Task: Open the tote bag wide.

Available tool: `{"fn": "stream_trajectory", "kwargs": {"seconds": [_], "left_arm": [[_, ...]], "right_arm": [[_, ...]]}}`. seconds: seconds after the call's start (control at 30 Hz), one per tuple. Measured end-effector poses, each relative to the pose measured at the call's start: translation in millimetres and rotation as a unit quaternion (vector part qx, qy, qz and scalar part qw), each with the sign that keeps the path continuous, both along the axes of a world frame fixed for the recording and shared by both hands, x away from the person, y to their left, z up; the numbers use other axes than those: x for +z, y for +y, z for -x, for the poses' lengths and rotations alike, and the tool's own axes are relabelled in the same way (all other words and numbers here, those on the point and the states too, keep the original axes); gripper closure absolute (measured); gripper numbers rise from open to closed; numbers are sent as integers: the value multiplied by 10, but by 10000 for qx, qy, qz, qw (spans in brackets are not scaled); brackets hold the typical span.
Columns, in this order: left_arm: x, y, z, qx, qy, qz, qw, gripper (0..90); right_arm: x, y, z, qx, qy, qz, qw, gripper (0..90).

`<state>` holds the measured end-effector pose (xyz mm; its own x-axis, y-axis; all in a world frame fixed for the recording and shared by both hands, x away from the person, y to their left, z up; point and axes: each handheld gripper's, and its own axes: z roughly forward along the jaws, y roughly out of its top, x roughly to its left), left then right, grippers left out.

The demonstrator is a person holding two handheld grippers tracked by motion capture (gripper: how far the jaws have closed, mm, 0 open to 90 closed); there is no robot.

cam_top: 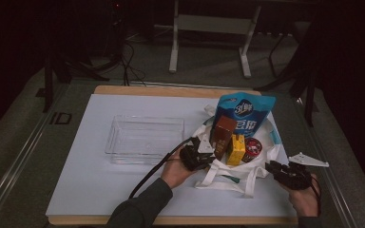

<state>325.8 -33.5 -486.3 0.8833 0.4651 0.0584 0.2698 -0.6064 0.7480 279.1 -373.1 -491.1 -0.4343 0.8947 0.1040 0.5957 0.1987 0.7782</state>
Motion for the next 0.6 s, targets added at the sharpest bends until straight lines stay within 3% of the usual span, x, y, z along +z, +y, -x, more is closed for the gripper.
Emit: {"fn": "stream_trajectory", "kwargs": {"seconds": [0.17,0.47,0.6], "left_arm": [[-169,-39,0,130,46,-238,9996,839],[-299,-127,-28,261,66,-497,9984,895],[-308,-147,-20,293,23,-525,9982,896]], "right_arm": [[-132,58,-59,3,147,132,9998,736],[-250,187,-195,-145,479,416,9979,759],[-275,240,-202,-283,462,482,9974,759]]}}
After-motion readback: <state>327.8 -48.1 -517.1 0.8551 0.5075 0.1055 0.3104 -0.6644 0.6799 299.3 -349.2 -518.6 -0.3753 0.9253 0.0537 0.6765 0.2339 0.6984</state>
